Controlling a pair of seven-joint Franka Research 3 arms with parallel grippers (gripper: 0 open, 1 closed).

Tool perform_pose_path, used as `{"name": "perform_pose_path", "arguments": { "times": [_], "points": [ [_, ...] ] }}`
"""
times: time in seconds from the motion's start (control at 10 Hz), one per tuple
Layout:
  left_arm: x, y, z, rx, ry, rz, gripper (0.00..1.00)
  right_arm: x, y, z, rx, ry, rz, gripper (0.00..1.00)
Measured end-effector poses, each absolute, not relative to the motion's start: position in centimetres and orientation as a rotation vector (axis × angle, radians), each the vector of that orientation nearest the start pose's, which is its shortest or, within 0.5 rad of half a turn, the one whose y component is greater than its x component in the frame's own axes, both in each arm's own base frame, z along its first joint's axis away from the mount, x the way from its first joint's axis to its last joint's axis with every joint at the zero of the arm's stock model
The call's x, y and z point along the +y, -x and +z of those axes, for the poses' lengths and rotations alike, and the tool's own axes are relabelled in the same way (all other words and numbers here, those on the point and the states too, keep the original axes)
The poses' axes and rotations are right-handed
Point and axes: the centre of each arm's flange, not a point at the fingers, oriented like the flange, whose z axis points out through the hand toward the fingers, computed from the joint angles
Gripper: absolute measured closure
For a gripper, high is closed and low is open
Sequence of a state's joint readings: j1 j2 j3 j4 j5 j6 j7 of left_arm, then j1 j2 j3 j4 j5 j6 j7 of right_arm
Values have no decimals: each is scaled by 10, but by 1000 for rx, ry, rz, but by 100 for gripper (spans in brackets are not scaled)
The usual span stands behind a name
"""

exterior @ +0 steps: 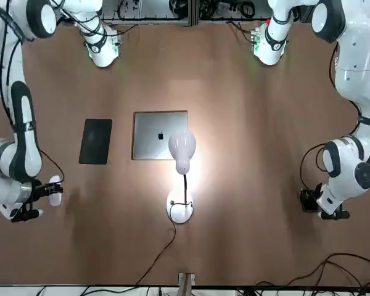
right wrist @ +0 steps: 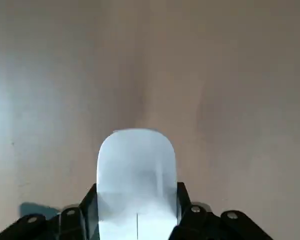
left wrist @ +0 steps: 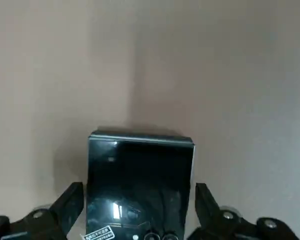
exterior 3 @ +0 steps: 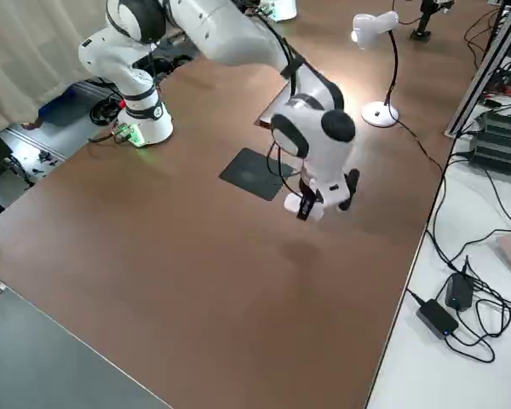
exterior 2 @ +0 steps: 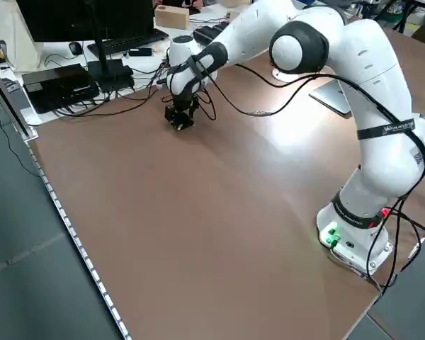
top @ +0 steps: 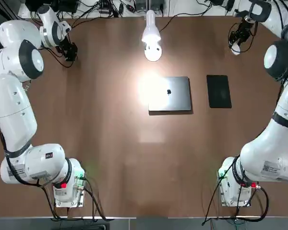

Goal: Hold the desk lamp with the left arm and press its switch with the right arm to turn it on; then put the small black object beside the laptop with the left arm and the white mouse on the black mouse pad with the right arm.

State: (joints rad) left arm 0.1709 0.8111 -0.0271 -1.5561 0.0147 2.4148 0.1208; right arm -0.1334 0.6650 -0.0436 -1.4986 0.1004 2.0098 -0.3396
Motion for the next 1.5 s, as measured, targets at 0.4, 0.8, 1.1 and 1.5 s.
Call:
{"name": "perform_pose_path", "arguments": {
  "times": [0.4, 0.8, 1.1, 1.5],
  "points": [
    [107, -704, 178, -37, 3138, -111, 20, -41, -587, 275, -71, 3046, 231, 38],
    [75, -701, 236, -1, 3161, -195, 20, -31, -524, 228, -30, 3072, 166, 38],
    [12, -653, 275, -55, 3206, -146, 20, -1, -495, 199, 15, 3098, 88, 38],
    [-126, -581, 285, -223, 3253, -16, 20, 3, -480, 188, 26, 3110, 21, 38]
  ]
}}
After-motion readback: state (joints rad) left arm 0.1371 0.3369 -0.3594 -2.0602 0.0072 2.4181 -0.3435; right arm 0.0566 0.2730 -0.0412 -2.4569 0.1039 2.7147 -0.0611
